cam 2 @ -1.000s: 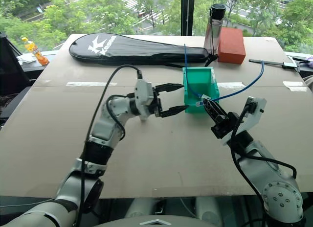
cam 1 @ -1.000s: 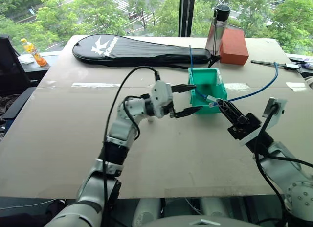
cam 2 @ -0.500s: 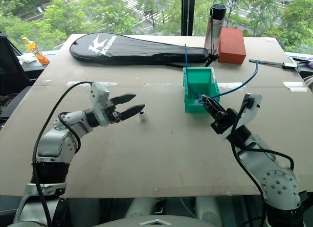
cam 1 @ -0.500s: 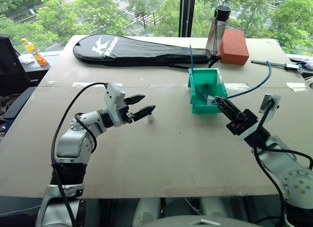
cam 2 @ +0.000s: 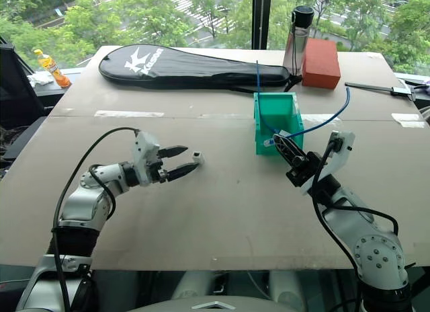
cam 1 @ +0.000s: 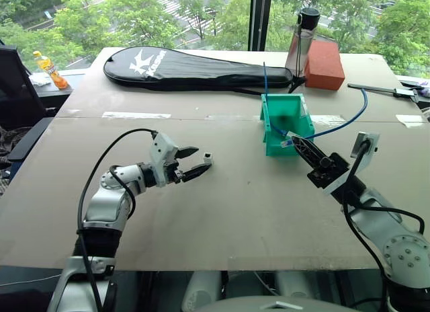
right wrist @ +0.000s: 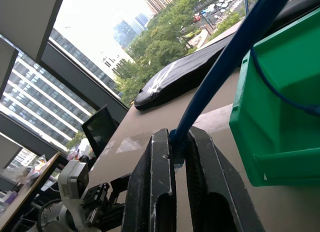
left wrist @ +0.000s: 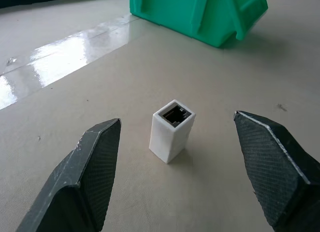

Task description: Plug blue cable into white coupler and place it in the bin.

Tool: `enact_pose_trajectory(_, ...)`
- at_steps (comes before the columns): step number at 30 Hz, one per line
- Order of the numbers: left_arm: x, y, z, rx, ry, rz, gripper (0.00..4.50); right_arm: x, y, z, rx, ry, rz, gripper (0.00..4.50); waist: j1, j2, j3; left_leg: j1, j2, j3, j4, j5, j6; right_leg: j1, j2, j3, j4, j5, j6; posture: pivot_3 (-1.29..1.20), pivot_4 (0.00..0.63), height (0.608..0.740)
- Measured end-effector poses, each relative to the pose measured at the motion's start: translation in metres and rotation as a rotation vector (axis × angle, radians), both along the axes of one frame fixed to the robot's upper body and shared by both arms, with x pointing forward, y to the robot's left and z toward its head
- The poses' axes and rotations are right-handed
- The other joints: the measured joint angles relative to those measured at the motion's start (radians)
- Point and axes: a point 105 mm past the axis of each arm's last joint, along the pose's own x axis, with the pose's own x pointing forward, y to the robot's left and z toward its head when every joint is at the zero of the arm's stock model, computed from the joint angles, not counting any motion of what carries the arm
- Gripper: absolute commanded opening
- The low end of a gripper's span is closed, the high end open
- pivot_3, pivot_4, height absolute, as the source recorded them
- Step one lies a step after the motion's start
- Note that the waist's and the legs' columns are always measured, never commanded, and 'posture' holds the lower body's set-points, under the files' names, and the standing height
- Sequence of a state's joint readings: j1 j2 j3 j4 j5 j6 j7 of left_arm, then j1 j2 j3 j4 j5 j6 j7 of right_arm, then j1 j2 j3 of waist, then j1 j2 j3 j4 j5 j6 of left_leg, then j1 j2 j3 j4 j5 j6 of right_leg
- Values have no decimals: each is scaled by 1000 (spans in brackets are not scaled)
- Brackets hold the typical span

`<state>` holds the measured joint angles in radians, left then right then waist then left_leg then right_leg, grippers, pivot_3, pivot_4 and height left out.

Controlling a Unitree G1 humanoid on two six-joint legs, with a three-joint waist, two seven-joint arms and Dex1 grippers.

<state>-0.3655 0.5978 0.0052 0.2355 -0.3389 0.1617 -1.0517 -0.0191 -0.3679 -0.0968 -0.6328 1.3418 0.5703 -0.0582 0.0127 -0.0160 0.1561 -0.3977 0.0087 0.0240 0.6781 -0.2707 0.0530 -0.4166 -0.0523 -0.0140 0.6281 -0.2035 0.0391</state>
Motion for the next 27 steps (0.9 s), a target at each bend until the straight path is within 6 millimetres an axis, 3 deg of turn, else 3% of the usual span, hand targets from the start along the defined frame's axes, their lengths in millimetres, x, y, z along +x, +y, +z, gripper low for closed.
enact_pose_trajectory(5, 18, 4, 6, 70, -36, -87, 3671, -3, 1, 2, -8, -5, -4, 0, 0, 0, 0, -1, -1, 1, 0, 0, 0, 0, 0, 0, -1, 1, 1, 0, 150, 740)
enact_pose_trajectory(14, 30, 2, -12, 186, -3, -210, 3671, -7, 0, 0, -19, 10, -19, 0, 0, 0, 0, -2, -1, 1, 0, -1, 1, -1, 0, 0, -1, 2, 4, 0, 150, 740)
enact_pose_trajectory(17, 34, 2, -13, 200, -12, -222, 2931, -9, 0, 1, -22, 6, -21, 0, 0, 0, 0, -2, -1, 1, 0, -1, 1, -1, 0, 0, -1, 2, 4, 0, 150, 740)
enact_pose_trajectory(23, 34, 0, -15, 209, -32, -246, 280, -10, -3, 0, -32, 15, -38, 0, 0, -1, 0, -2, -1, 1, 0, -1, 1, 0, 0, 0, -1, 2, 4, 0, 150, 740)
enact_pose_trajectory(27, 34, -5, -17, 193, -38, -259, 281, -10, -3, 0, -36, 15, -39, 0, 1, -1, 0, -1, -1, 1, 0, -1, 2, 0, 0, 0, -1, 2, 4, 0, 150, 740)
